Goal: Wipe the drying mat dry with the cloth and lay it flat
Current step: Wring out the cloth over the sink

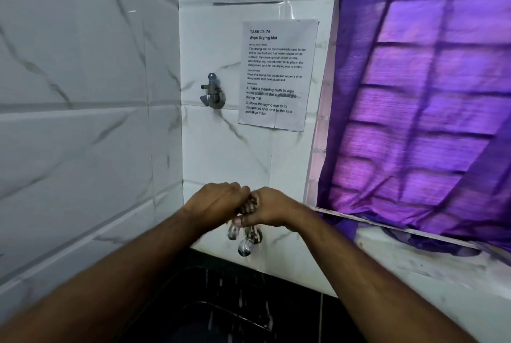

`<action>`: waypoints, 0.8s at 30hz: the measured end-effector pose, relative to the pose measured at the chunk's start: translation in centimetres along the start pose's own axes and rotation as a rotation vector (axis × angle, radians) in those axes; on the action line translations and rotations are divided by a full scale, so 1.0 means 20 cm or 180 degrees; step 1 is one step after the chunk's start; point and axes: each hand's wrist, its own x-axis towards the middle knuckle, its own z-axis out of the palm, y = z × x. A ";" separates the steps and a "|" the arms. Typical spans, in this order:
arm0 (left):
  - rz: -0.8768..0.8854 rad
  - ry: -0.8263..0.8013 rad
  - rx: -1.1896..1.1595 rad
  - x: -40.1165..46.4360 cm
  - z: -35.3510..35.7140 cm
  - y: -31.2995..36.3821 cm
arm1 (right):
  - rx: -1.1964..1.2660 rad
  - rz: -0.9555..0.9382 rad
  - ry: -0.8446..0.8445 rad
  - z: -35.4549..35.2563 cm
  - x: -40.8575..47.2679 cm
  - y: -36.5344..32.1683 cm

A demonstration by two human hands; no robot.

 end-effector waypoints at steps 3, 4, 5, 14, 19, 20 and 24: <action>-0.0837 -0.0239 -0.0791 0.01 -0.04 -0.08 | -0.1347 -0.0407 0.1014 0.08 -0.03 0.02; -0.0994 -0.0220 -0.1201 0.01 -0.06 -0.10 | -0.1690 -0.0695 0.1327 0.11 -0.06 0.02; -0.1060 -0.0210 -0.1733 0.01 -0.07 -0.12 | -0.1964 -0.1008 0.1554 0.14 -0.08 0.03; -0.1086 -0.1139 -0.3066 0.06 -0.17 0.07 | -0.2816 -0.1297 0.1907 -0.02 -0.02 0.05; -0.1447 0.0056 -0.1242 0.10 -0.10 0.09 | -0.2667 -0.0646 0.1602 -0.03 0.01 -0.07; -0.1365 0.0215 -0.0874 0.10 -0.10 0.09 | -0.2538 -0.0480 0.1627 -0.02 0.02 -0.08; -0.0546 0.0399 0.0475 0.06 -0.05 0.04 | -0.1585 -0.0049 0.1536 0.03 0.07 -0.07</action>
